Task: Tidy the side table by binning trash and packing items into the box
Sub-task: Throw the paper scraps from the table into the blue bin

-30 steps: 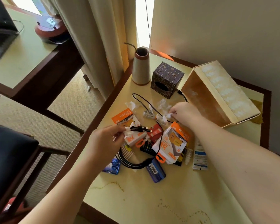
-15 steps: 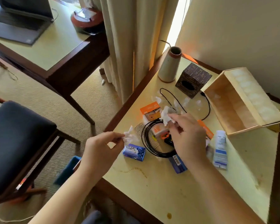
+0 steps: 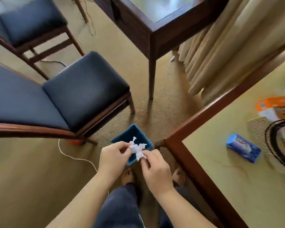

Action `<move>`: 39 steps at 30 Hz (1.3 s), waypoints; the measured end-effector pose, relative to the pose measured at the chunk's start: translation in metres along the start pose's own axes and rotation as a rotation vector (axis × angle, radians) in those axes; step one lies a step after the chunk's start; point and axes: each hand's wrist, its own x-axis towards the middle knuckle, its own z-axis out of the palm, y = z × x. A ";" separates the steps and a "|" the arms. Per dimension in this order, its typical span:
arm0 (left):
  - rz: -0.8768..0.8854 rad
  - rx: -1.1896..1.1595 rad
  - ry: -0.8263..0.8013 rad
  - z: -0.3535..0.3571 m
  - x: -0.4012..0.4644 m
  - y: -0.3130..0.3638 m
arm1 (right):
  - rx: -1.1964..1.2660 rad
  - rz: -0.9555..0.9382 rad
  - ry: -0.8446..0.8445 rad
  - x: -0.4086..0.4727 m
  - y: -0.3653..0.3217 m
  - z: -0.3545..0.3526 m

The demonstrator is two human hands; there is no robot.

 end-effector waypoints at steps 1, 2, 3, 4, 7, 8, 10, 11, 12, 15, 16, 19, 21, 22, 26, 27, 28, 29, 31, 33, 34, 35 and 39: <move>-0.022 0.006 -0.009 0.011 0.008 -0.016 | -0.001 0.068 -0.025 0.002 0.015 0.025; -0.041 0.019 -0.022 0.024 0.018 -0.029 | -0.019 0.129 -0.056 0.006 0.033 0.048; -0.060 0.040 -0.035 0.038 0.029 -0.043 | -0.058 0.173 -0.101 0.010 0.050 0.071; -0.079 0.068 -0.043 0.053 0.040 -0.056 | -0.104 0.197 -0.150 0.014 0.068 0.092; -0.143 0.152 -0.049 0.100 0.072 -0.096 | -0.187 0.248 -0.258 0.033 0.112 0.144; -0.163 0.187 -0.049 0.115 0.081 -0.110 | -0.199 0.276 -0.281 0.040 0.124 0.158; -0.211 0.250 -0.070 0.140 0.097 -0.132 | -0.230 0.337 -0.332 0.056 0.147 0.183; -0.235 0.265 -0.103 0.150 0.103 -0.141 | -0.246 0.377 -0.389 0.063 0.159 0.194; -0.259 0.269 -0.153 0.159 0.110 -0.149 | -0.249 0.431 -0.469 0.070 0.170 0.203; -0.307 0.252 -0.321 0.172 0.121 -0.167 | -0.175 0.574 -0.705 0.081 0.191 0.220; -0.310 0.240 -0.339 0.172 0.122 -0.171 | -0.159 0.583 -0.746 0.082 0.192 0.221; -0.293 0.202 -0.325 0.160 0.112 -0.166 | -0.120 0.606 -0.738 0.077 0.178 0.210; -0.297 0.154 -0.282 0.139 0.096 -0.150 | -0.049 0.643 -0.694 0.072 0.155 0.191; -0.294 0.125 -0.252 0.125 0.088 -0.138 | -0.014 0.646 -0.657 0.071 0.138 0.179; -0.224 -0.066 -0.102 0.055 0.045 -0.068 | 0.118 0.523 -0.427 0.064 0.048 0.110; -0.187 -0.100 -0.064 0.034 0.033 -0.045 | 0.146 0.474 -0.361 0.063 0.022 0.083; -0.153 -0.135 -0.038 0.018 0.022 -0.027 | 0.156 0.414 -0.304 0.061 -0.001 0.058; -0.123 -0.160 -0.033 0.003 0.010 -0.010 | 0.145 0.345 -0.250 0.059 -0.019 0.035; -0.030 -0.163 -0.051 -0.028 -0.009 0.031 | 0.110 0.227 -0.124 0.056 -0.053 -0.025; 0.071 -0.157 -0.087 -0.048 -0.026 0.070 | 0.029 0.146 -0.013 0.052 -0.074 -0.083; 0.125 -0.157 -0.105 -0.053 -0.030 0.088 | -0.019 0.116 0.044 0.051 -0.078 -0.110; 0.181 -0.144 -0.121 -0.056 -0.034 0.109 | -0.064 0.107 0.102 0.049 -0.081 -0.136; 0.390 -0.089 -0.197 -0.043 -0.043 0.190 | -0.152 0.198 0.276 0.029 -0.064 -0.225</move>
